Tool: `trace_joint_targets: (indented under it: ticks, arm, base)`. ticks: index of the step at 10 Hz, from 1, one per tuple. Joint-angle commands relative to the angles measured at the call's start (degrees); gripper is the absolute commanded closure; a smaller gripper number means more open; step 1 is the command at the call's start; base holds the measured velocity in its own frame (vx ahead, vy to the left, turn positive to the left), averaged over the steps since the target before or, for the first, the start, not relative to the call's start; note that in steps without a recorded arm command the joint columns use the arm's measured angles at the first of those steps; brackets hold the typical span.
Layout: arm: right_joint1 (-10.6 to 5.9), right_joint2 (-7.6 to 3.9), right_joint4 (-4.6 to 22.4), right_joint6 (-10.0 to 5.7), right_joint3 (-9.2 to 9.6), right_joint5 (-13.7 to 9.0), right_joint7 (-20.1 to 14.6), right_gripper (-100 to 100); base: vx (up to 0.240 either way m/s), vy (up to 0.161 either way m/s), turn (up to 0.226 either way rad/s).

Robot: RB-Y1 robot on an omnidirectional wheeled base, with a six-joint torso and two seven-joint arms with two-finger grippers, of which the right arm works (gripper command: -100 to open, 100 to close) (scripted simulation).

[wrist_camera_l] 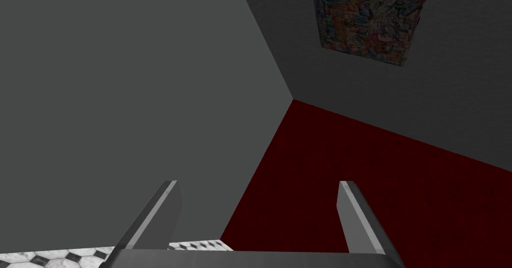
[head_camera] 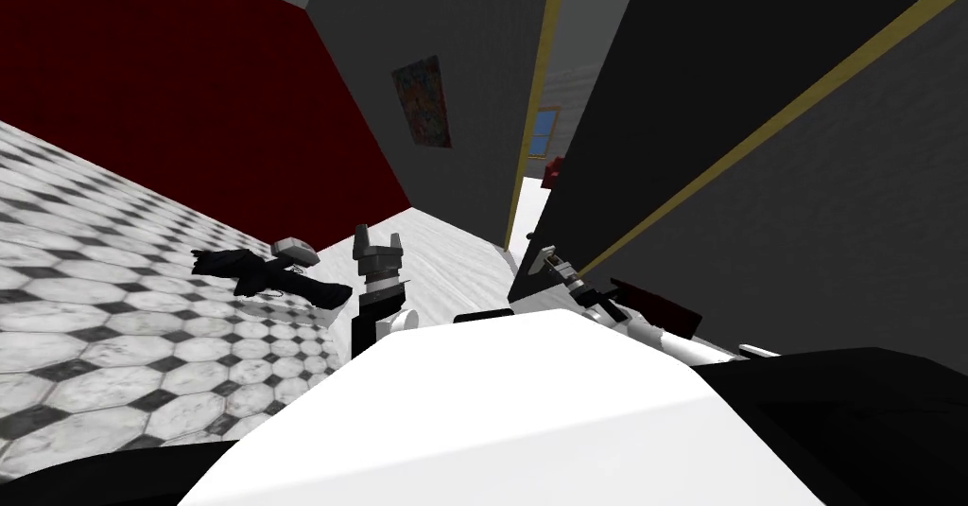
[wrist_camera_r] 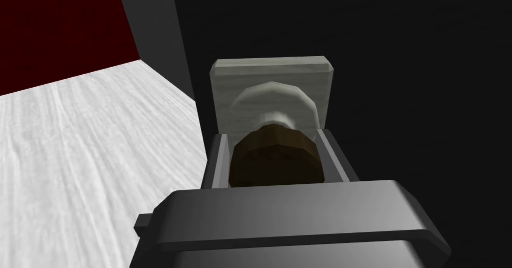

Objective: Pull the door open

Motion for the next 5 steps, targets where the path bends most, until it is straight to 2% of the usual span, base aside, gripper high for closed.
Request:
trace_joint_targets:
  ticks: [1, 5]
  arm:
    - [0.17, -0.45, 0.21, -0.88, 0.79, 0.4, -0.73, 100]
    - [0.06, -1.67, 1.21, -3.08, 2.18, 1.25, -2.51, 100]
  base:
    - [-0.2, -0.093, 0.139]
    - [-0.171, -0.112, 0.14]
